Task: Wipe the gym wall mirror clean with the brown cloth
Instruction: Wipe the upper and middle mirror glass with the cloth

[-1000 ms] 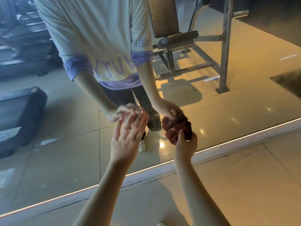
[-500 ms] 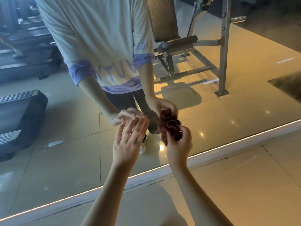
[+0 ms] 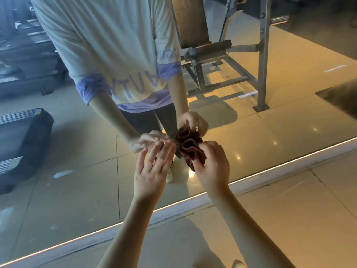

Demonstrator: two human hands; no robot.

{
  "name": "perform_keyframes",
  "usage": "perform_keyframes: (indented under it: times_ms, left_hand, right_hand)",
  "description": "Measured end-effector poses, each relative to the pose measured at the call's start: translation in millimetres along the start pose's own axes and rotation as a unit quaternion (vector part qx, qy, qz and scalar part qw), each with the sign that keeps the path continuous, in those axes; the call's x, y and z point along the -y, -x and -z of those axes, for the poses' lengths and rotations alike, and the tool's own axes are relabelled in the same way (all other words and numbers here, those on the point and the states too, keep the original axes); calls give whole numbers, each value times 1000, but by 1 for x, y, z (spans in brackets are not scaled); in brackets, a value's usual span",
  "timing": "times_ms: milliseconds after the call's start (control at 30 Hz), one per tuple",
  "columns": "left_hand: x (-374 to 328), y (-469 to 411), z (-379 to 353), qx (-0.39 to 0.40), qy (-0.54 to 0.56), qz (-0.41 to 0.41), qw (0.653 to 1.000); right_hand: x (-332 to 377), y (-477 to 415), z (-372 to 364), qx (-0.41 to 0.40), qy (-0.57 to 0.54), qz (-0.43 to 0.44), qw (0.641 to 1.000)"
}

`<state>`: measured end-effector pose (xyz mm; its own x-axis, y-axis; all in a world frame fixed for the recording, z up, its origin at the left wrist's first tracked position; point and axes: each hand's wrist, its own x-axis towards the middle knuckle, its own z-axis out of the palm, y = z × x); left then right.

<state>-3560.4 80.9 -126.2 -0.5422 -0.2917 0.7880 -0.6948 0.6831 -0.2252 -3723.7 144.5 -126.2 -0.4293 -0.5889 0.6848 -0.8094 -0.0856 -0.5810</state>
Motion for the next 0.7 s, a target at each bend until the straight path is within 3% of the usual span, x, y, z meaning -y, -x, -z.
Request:
perform_keyframes:
  times_ms: [67, 133, 200, 233, 333, 400, 467, 567, 600, 700]
  left_hand:
    - [1, 0, 0, 4, 2, -3, 1000]
    - [2, 0, 1, 6, 7, -6, 1000]
    - [3, 1, 2, 10, 12, -7, 1000]
    - [4, 0, 3, 8, 11, -7, 1000]
    - [2, 1, 2, -1, 2, -10, 1000]
    - [1, 3, 0, -4, -6, -6, 1000]
    - [0, 4, -1, 0, -5, -3, 1000]
    - [1, 5, -2, 14, 2, -12, 1000]
    - [2, 5, -2, 15, 0, -16, 1000]
    - [3, 9, -7, 9, -6, -26, 1000]
  right_hand:
    - [-13, 0, 2, -22, -1, -35, 999]
    - [-8, 5, 3, -76, -65, -177, 979]
    - [5, 7, -2, -113, -120, -317, 934]
    - [11, 8, -5, -113, -128, -325, 930]
    - [15, 13, -9, -49, -85, -149, 984]
    - [1, 13, -5, -18, -41, -86, 995]
    - [-12, 13, -1, -42, -35, -155, 986]
    - [-3, 14, -6, -81, -87, -351, 929]
    - [1, 16, -10, -81, -84, -351, 929]
    - [3, 25, -15, -17, -34, -201, 979]
